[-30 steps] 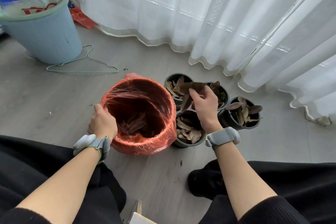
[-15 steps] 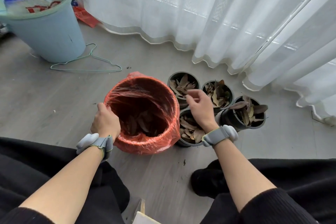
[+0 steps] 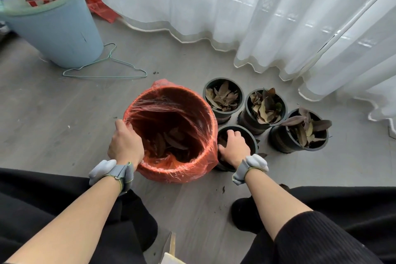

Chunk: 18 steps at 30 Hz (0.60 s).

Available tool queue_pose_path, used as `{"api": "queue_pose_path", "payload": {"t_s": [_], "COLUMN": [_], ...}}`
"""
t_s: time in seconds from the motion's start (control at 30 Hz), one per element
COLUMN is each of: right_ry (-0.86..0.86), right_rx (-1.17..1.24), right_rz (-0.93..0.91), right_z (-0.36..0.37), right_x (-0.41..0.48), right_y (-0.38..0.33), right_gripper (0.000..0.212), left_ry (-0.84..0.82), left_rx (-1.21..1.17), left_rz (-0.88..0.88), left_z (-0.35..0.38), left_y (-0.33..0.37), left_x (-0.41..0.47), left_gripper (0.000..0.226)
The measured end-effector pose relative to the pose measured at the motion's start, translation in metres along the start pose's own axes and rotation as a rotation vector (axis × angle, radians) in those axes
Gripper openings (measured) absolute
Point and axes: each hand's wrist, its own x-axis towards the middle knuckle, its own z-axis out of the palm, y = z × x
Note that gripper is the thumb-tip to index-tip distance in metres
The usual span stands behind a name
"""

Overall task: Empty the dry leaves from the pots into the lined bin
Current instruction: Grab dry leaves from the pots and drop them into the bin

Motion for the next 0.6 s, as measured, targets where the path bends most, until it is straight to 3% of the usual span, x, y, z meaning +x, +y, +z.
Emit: {"api": "queue_pose_path", "payload": {"t_s": [0.37, 0.6], "right_ry": [0.099, 0.19], "right_rx": [-0.074, 0.17], "right_rz": [-0.129, -0.138], "right_z": [0.011, 0.003], "right_x": [0.012, 0.0], "right_y": [-0.001, 0.015], "right_gripper": [0.024, 0.025], "left_ry": [0.015, 0.011], "left_rx": [0.017, 0.006], "left_rz": [-0.02, -0.015], "left_z": [0.001, 0.002], "left_y": [-0.001, -0.001], "left_x": [0.004, 0.003], "left_gripper": [0.018, 0.018]}}
